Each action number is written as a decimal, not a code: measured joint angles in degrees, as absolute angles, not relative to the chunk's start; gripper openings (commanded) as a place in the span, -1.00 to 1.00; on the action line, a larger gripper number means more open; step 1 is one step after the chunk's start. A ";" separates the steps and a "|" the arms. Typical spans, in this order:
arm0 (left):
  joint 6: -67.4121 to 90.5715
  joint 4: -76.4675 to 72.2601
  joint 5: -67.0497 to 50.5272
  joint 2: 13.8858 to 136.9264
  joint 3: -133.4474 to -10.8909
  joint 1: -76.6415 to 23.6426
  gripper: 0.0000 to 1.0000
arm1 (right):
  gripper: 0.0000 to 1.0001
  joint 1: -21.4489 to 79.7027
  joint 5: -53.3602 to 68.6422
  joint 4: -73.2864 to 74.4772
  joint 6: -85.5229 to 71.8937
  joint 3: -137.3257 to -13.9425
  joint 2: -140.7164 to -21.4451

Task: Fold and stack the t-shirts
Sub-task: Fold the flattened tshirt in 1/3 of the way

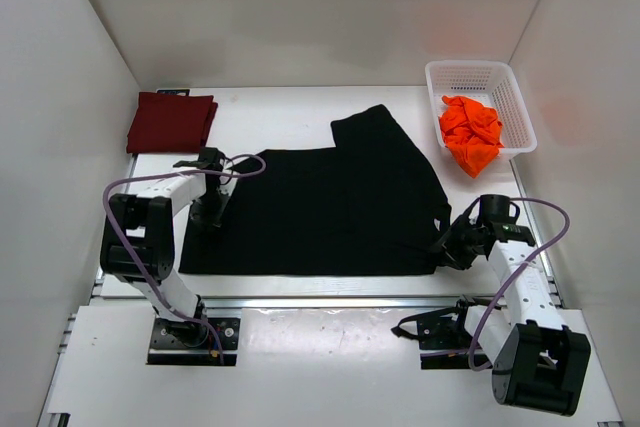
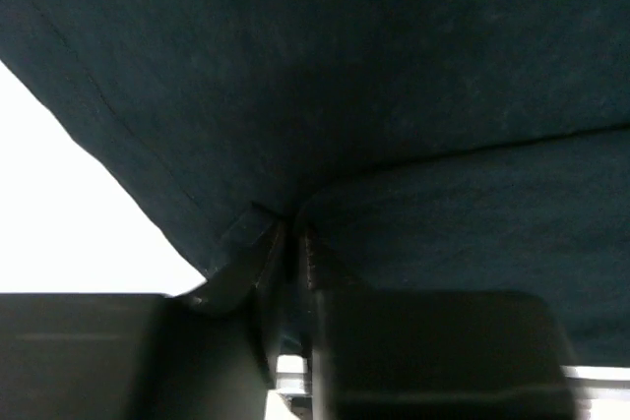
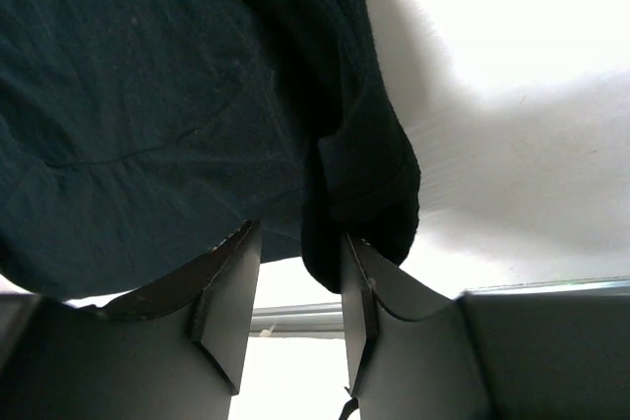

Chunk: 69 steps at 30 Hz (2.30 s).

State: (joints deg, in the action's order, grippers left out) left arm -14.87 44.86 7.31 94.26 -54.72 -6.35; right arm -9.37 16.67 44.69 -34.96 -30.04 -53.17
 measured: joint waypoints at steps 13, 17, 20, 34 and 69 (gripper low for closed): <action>-15.20 54.48 4.27 83.83 -51.13 -14.02 -0.41 | -0.31 -10.11 18.81 42.39 -33.01 -28.23 -53.17; -18.63 58.35 -0.69 84.79 -51.09 -18.28 -0.16 | -0.30 -11.35 18.94 42.37 -31.46 -28.27 -53.17; -21.96 61.93 -6.20 84.86 -50.94 -20.49 0.02 | -0.30 -11.14 18.81 42.33 -30.76 -28.51 -53.19; -25.82 56.49 -3.14 73.14 -57.01 -9.67 0.12 | -0.32 -10.13 18.39 41.01 -29.76 -28.71 -57.23; -23.51 28.62 14.50 84.03 -42.54 -7.29 -0.37 | -0.32 -9.39 17.72 41.34 -30.48 -29.06 -54.59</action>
